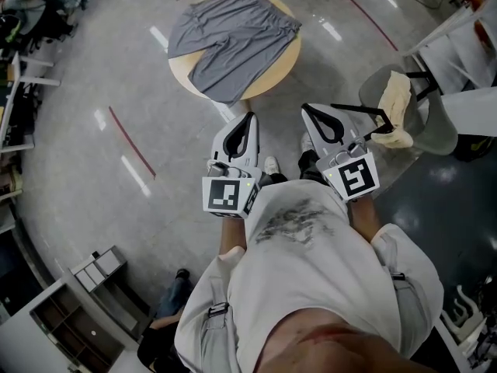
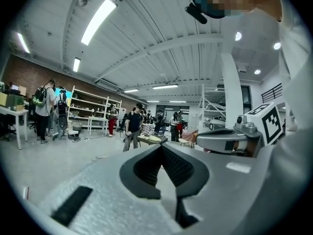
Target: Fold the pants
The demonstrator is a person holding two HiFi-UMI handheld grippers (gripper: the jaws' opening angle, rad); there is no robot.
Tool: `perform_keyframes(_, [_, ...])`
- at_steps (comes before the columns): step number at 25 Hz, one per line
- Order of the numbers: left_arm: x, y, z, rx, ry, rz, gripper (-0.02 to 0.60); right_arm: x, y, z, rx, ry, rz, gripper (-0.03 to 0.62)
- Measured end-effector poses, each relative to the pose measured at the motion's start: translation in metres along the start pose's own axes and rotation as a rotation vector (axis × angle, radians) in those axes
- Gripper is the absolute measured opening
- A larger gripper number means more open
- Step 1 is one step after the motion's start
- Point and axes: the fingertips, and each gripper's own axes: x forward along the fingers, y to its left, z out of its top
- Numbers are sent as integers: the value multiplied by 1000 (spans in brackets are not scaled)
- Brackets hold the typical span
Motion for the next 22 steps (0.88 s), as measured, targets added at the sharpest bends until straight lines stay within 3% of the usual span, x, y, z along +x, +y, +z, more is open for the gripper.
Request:
perform_keyframes(10, [80, -23, 6, -1, -11, 125, 6, 15, -81, -17, -23, 5, 170, 9])
perform_keyframes(22, [152, -40, 7, -19, -4, 265, 6, 29, -166, -31, -4, 8, 287, 9])
